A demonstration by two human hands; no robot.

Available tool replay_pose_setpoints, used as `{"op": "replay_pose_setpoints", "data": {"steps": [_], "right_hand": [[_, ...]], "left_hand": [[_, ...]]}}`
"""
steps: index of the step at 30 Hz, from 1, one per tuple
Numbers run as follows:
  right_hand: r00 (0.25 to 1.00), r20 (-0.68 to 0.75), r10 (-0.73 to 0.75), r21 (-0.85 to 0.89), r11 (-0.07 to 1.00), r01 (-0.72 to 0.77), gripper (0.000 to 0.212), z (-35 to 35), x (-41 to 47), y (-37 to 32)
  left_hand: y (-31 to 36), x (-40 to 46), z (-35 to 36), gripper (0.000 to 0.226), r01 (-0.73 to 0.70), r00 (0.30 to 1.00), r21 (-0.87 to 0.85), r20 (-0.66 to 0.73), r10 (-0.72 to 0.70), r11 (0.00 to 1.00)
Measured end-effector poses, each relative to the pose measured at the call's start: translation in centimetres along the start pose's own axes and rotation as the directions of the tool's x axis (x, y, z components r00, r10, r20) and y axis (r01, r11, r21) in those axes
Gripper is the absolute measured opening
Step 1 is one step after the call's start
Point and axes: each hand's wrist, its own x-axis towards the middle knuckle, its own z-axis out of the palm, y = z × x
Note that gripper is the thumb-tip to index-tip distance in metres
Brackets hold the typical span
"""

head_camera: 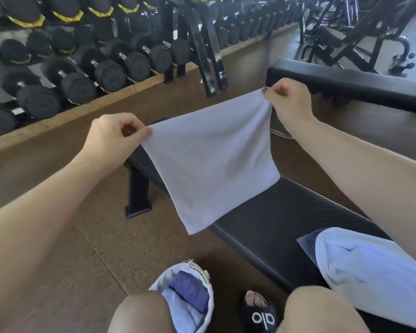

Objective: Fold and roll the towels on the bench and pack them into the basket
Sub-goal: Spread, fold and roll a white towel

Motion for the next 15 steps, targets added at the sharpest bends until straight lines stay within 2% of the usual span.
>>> {"op": "replay_pose_setpoints", "data": {"steps": [5,9,15], "right_hand": [[0.998,-0.022,0.065,0.075,0.995,-0.063,0.035,-2.2,-1.0,-2.0],[0.996,-0.014,0.091,0.134,0.987,-0.088,0.023,-3.2,-2.0,-2.9],[0.997,-0.002,0.083,0.149,0.985,-0.082,0.02,-4.4,-2.6,-3.5]], "left_hand": [[1.8,-0.6,-1.7,0.013,-0.073,0.996,0.059,-0.042,0.075,0.996],[2.6,-1.0,-2.4,0.014,-0.094,0.992,0.064,-0.074,0.098,0.994],[3.1,-1.4,-3.6,0.019,-0.119,0.988,0.044,-0.09,0.122,0.992]]}}
